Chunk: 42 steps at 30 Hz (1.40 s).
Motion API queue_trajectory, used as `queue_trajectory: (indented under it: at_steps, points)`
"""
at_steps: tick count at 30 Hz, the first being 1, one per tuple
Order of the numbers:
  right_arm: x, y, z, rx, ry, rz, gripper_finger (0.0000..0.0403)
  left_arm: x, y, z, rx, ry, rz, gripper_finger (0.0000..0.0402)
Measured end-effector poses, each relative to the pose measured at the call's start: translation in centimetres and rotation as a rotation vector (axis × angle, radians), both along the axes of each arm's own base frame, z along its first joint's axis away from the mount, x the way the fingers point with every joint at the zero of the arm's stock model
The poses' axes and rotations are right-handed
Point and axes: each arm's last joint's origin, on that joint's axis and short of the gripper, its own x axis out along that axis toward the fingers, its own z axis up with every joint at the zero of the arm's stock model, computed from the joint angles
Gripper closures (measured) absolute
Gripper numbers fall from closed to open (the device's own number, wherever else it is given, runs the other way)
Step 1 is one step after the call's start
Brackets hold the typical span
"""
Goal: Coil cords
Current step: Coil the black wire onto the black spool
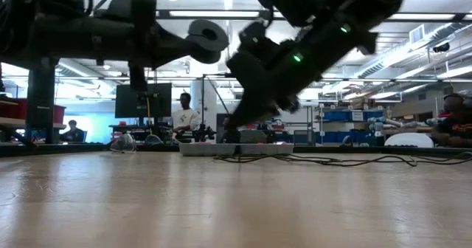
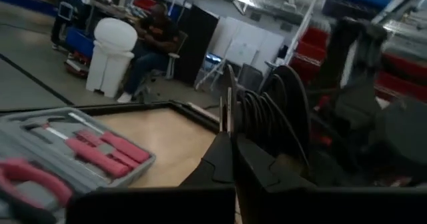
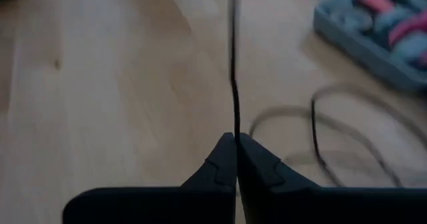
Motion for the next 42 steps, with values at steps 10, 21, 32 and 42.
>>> queue_trajectory:
  at_steps: [10, 21, 32, 42]
  points:
    - [-1.1, 1.3, -1.0, 0.030, -0.038, 0.054, 0.0403, -1.2, 0.4, -0.6, -0.047, -0.005, 0.016, 0.0401]
    - [0.3, -0.7, 0.1, -0.005, -0.063, 0.071, 0.0396, -0.5, 0.2, -0.1, -0.050, -0.025, 0.016, 0.0401]
    - [0.3, -0.8, 0.0, -0.010, -0.038, 0.100, 0.0341, -0.5, 0.2, -0.1, -0.047, -0.023, 0.008, 0.0401]
    - [-1.0, 0.7, -0.8, -0.006, 0.100, 0.126, 0.0305, -0.5, 0.2, -0.1, -0.047, -0.022, 0.015, 0.0401]
